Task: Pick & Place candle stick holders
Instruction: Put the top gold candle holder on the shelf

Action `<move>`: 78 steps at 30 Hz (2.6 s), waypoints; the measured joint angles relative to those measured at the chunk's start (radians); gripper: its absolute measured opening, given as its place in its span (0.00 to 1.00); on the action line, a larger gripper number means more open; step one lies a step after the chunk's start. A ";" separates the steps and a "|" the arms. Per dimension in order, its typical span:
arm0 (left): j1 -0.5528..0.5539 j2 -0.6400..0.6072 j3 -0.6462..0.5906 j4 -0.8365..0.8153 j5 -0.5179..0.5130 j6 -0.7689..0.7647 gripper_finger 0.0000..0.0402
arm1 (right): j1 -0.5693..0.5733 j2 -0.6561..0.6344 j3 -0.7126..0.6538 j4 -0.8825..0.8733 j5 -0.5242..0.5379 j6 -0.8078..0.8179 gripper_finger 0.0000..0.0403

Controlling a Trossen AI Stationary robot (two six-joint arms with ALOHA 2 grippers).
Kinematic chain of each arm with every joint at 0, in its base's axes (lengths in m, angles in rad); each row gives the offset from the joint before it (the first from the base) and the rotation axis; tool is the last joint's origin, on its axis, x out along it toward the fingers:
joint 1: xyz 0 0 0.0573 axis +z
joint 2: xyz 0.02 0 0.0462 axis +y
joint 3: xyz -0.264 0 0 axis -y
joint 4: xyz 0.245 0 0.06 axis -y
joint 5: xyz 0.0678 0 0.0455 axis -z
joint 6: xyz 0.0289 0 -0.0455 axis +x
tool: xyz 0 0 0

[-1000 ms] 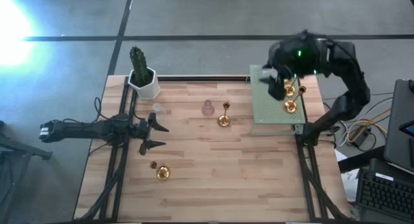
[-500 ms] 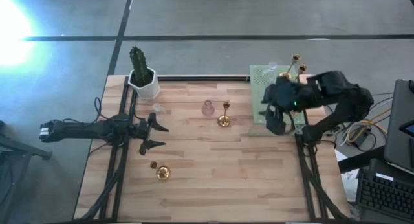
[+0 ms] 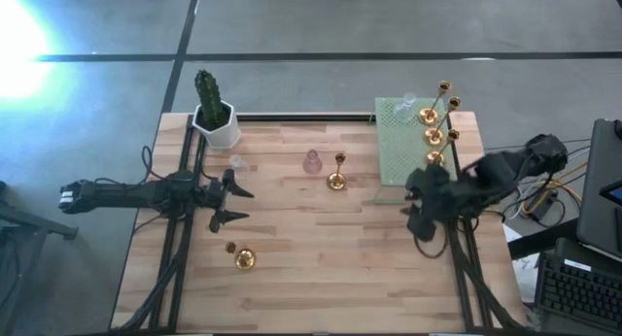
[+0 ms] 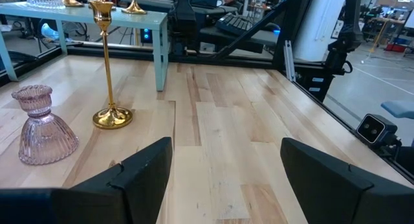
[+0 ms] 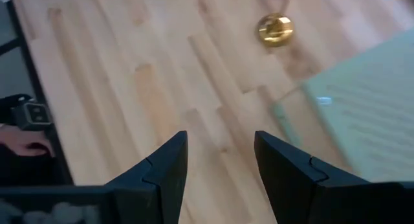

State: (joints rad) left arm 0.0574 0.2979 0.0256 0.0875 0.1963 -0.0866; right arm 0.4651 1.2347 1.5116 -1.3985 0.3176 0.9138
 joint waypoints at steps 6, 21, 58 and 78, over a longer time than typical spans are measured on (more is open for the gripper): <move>0.000 0.000 0.000 0.000 0.000 0.000 0.73 | 0.068 0.004 -0.179 0.240 0.000 0.033 0.42; 0.000 0.000 0.000 -0.001 0.000 0.000 0.73 | 0.087 0.081 -0.512 0.869 0.169 -0.036 0.39; 0.000 0.004 0.000 -0.018 0.000 0.000 0.73 | -0.166 0.564 -0.357 0.925 0.763 0.230 0.35; 0.000 0.005 0.000 -0.024 0.000 0.000 0.73 | -0.321 0.712 -0.360 0.944 0.873 0.282 0.34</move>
State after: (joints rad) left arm 0.0574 0.3027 0.0256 0.0639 0.1963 -0.0868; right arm 0.1440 1.9469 1.1513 -0.4543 1.1907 1.1962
